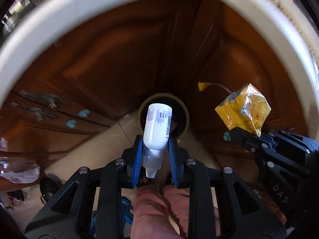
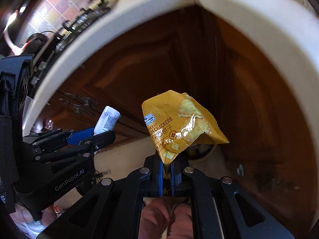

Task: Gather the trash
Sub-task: 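Carry the yellow wrapper and white bottle down over the floor bin, then open both tools to drop the wrapper and bottle into the bin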

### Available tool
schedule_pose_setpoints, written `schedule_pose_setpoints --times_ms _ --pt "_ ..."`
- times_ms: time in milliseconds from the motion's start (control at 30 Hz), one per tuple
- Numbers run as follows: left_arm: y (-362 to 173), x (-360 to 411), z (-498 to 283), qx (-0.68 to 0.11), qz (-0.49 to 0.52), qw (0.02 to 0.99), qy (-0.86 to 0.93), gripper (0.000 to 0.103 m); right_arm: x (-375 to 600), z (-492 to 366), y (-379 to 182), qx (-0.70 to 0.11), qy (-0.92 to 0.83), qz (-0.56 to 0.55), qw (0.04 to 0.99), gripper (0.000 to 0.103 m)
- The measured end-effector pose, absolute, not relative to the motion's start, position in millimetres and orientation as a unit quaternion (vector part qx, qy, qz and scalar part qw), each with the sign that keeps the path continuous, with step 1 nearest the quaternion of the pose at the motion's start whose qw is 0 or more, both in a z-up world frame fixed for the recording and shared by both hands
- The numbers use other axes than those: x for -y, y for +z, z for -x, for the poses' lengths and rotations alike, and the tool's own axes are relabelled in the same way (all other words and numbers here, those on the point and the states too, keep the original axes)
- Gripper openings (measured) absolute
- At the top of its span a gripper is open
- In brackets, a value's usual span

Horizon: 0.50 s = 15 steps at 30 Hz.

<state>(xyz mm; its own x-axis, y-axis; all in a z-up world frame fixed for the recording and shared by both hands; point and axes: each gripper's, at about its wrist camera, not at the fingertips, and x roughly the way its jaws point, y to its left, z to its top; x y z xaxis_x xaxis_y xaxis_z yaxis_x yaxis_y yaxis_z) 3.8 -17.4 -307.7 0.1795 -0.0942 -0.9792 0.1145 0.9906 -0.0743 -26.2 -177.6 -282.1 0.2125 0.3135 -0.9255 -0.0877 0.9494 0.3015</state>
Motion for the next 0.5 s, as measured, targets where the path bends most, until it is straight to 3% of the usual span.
schedule_pose_setpoints --times_ms 500 --pt "-526 27 -44 -0.673 0.036 0.730 -0.110 0.022 198 12 -521 -0.660 0.067 -0.123 0.738 0.005"
